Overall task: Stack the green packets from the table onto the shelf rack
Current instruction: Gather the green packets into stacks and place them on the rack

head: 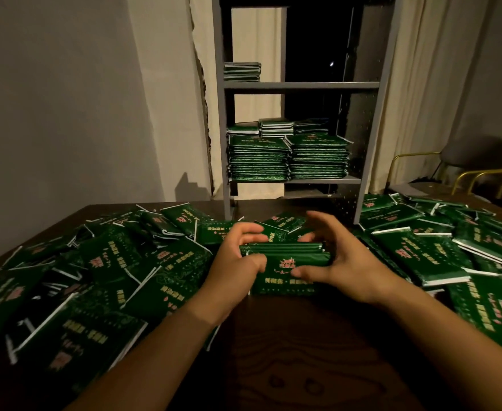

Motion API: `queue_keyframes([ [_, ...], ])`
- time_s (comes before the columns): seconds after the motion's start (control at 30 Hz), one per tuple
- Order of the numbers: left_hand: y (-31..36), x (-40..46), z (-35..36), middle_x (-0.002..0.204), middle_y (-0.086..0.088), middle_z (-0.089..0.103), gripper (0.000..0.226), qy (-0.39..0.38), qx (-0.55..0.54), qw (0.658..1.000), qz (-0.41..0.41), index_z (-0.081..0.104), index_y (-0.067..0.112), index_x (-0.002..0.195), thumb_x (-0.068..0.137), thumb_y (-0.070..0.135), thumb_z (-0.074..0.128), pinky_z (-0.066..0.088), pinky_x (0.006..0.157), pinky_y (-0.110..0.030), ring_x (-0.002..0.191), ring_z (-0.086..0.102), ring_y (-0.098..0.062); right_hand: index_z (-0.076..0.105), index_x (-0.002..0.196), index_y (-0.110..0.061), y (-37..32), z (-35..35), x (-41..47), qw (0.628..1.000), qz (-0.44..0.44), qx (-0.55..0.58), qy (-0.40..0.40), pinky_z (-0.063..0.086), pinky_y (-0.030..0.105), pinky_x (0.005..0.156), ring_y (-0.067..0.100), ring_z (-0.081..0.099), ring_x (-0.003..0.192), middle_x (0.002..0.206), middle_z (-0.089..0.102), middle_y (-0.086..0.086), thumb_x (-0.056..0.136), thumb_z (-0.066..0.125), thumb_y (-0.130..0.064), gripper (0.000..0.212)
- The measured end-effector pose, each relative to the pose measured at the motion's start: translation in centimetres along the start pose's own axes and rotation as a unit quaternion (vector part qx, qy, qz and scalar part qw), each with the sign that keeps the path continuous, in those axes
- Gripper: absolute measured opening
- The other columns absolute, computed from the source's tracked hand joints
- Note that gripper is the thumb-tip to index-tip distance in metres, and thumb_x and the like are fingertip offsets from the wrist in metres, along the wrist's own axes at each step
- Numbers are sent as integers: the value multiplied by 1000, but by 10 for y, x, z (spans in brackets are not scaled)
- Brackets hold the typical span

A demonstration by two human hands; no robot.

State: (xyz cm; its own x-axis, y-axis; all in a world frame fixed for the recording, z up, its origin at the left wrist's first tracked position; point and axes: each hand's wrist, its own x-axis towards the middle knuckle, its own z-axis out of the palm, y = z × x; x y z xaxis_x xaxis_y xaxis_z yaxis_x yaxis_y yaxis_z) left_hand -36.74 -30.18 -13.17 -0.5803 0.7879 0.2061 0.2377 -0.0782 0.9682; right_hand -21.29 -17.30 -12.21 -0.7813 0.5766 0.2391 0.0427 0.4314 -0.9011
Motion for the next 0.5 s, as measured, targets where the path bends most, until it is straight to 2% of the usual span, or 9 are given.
queue_keyframes([
  [0.07, -3, 0, 3, 112, 1, 62, 52, -5, 14, 1000, -13, 58, 30, 111, 81, -12, 52, 53, 84, -59, 88, 55, -25, 37, 143, -32, -1, 0, -2, 1000, 12, -20, -19, 58, 19, 78, 0, 66, 98, 117, 58, -10, 82, 76, -4, 78],
  [0.13, -5, 1, 4, 99, -6, 61, 50, -27, 23, 999, -35, 57, 33, 110, 84, -9, 52, 54, 70, -46, 79, 56, -22, 39, 136, -34, 2, 2, -3, 996, 30, -40, -76, 58, 28, 88, 7, 66, 105, 121, 60, -7, 90, 68, -3, 63],
  [0.2, -6, 0, 4, 88, -11, 60, 47, -49, 42, 997, -39, 54, 33, 110, 89, -9, 52, 43, 49, -27, 54, 51, -14, 39, 125, -35, 4, 4, -3, 993, 35, -54, -95, 58, 35, 92, 13, 66, 106, 119, 63, -2, 93, 63, -1, 52],
  [0.23, -7, 0, 4, 84, -12, 58, 45, -51, 51, 997, -40, 53, 33, 111, 91, -8, 52, 36, 42, -22, 44, 44, -9, 40, 121, -35, 4, 5, -2, 993, 39, -61, -91, 58, 35, 90, 13, 67, 104, 117, 64, -2, 94, 61, 0, 48],
  [0.3, -7, 0, 4, 76, -10, 55, 45, -47, 55, 996, -41, 50, 32, 115, 93, -7, 52, 29, 38, -21, 37, 36, -6, 43, 119, -32, 4, 5, -1, 995, 41, -51, -80, 58, 32, 86, 13, 68, 100, 115, 65, 0, 94, 58, 3, 46],
  [0.37, -6, -1, 4, 74, -4, 53, 48, -43, 38, 998, -35, 46, 31, 124, 93, -6, 52, 33, 40, -21, 39, 39, -4, 45, 123, -28, 2, 3, -1, 997, 39, -8, -67, 58, 30, 86, 11, 69, 102, 117, 66, 2, 92, 59, 8, 49],
  [0.4, -4, -1, 5, 79, 0, 56, 51, -31, 21, 999, -24, 45, 31, 127, 93, -5, 54, 39, 46, -21, 46, 46, -3, 46, 125, -26, 1, 2, -1, 998, 35, 21, -51, 58, 28, 84, 11, 69, 103, 118, 66, 3, 91, 60, 9, 51],
  [0.47, -2, 2, 4, 97, 7, 58, 53, 9, -17, 1000, -13, 44, 31, 131, 91, -1, 59, 48, 65, -24, 72, 58, -4, 47, 127, -21, -3, 1, 1, 996, 28, 85, -5, 58, 23, 78, 9, 71, 98, 116, 68, 4, 89, 63, 10, 51],
  [0.5, 1, 3, 4, 102, 9, 59, 48, 26, -32, 999, -15, 48, 28, 130, 90, 4, 62, 47, 72, -26, 85, 60, -7, 49, 125, -19, -6, 0, 1, 992, 29, 117, 19, 57, 21, 74, 9, 71, 94, 113, 69, 5, 89, 63, 10, 49],
])
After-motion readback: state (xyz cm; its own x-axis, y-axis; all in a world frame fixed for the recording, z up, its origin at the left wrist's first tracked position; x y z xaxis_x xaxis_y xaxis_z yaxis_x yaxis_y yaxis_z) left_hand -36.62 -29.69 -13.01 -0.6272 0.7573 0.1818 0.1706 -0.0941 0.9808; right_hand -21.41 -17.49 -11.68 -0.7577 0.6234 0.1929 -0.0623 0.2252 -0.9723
